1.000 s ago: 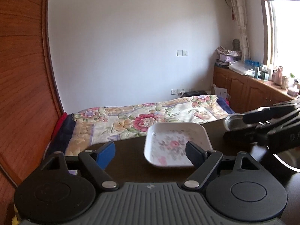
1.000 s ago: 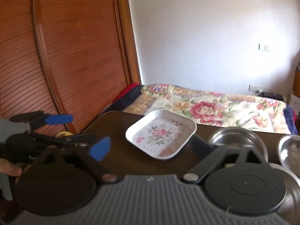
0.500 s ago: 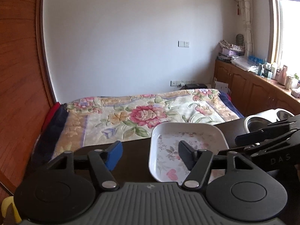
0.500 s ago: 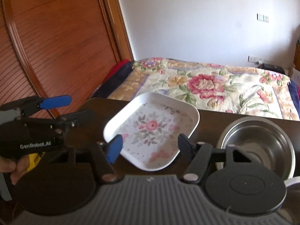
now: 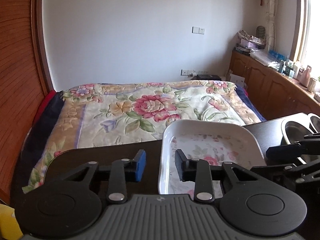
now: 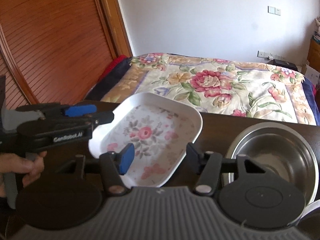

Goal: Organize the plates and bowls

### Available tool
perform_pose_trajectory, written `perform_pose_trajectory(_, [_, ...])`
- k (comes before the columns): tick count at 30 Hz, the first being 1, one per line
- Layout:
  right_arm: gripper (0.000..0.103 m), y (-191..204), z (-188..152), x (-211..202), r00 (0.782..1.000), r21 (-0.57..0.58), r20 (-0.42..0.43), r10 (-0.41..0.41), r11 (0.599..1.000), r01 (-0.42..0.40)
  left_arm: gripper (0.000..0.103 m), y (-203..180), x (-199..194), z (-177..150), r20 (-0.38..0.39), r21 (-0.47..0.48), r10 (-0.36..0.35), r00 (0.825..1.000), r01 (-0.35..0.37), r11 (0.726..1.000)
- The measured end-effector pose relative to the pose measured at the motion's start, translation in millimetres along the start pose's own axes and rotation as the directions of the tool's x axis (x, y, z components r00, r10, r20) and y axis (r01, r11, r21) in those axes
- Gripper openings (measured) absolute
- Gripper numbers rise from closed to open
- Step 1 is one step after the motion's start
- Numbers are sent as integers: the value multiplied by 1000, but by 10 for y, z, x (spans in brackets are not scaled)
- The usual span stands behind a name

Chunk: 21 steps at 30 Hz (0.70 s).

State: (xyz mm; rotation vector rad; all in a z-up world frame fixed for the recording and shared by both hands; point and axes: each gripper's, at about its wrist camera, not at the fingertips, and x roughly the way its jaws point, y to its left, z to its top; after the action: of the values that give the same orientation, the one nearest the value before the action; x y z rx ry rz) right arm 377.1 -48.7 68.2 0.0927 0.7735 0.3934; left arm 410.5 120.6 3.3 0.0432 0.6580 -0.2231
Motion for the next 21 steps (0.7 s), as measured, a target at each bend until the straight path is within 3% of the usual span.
perform_pose_trajectory(3, [59,4,6,32,1000,-1,-10,-6,1000,6,49,9,37,-13,-17,6,9,1000,-9,1000])
perform_pose_trajectory(9, [59,-2,-15,66,1000,5,-16,-12,1000,12,49,21,53,-53,-24,7,17,1000,-16,1000])
perform_pose_trajectory(13, [59,-2,-24,105,1000,0,-25,-16,1000,16,38,4,77,-71,-43,6,3,999,-2,1000])
perform_pose_trajectory(15, [58,-7,-24,130,999,-6,-31,-17,1000,17,38,-18,69,-80,-40,5,7,999,-7,1000])
perform_pose_trajectory(21, [43,-18,-46,206,998,-36,-41,-52,998,51,37,32,62,-115,-34,-17,16,999,-17,1000])
